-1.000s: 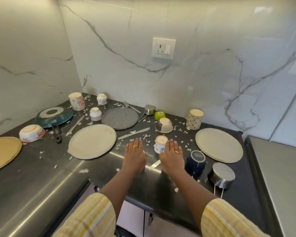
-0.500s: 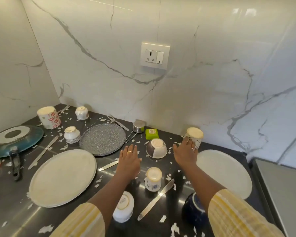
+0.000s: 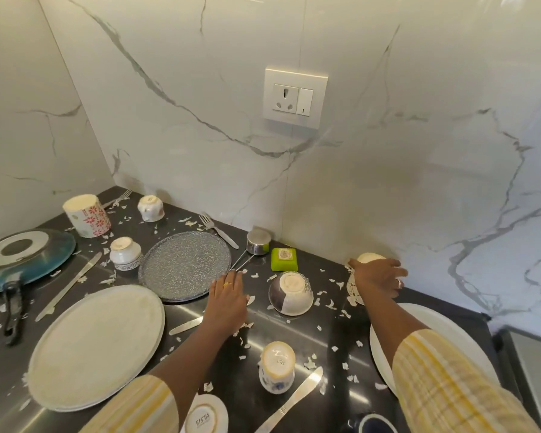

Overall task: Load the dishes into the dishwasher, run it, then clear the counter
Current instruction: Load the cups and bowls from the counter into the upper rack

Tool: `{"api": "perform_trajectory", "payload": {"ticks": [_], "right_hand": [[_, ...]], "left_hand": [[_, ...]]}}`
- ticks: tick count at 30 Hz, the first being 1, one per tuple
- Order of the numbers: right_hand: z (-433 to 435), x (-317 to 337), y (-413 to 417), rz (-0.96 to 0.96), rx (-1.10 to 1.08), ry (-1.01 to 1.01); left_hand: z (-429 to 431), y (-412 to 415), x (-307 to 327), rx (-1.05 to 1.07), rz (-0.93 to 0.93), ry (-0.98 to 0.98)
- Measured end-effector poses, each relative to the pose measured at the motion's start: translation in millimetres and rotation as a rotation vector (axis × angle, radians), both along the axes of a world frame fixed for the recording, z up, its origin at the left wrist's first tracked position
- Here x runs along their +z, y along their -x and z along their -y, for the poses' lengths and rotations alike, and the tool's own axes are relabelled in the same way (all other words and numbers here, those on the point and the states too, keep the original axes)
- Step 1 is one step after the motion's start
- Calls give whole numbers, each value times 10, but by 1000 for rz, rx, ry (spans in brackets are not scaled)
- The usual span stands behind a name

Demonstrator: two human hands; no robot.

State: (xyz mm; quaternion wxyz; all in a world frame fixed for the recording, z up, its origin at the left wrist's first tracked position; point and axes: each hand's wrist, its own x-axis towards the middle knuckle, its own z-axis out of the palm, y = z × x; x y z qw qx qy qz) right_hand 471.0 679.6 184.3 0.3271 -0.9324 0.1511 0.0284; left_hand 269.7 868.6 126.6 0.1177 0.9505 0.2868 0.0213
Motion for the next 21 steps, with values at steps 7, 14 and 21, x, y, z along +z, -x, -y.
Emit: {"api": "perform_trajectory", "payload": {"ticks": [7, 14, 21], "right_hand": [[-49, -161, 1, 95, -67, -146], [-396, -92, 334, 375, 96, -108], [-1194, 134, 820, 520, 281, -118]], "left_hand": [[-230, 75, 13, 35, 5, 6], [-669, 354, 180, 92, 50, -15], [-1869, 752, 466, 191, 65, -101]]}}
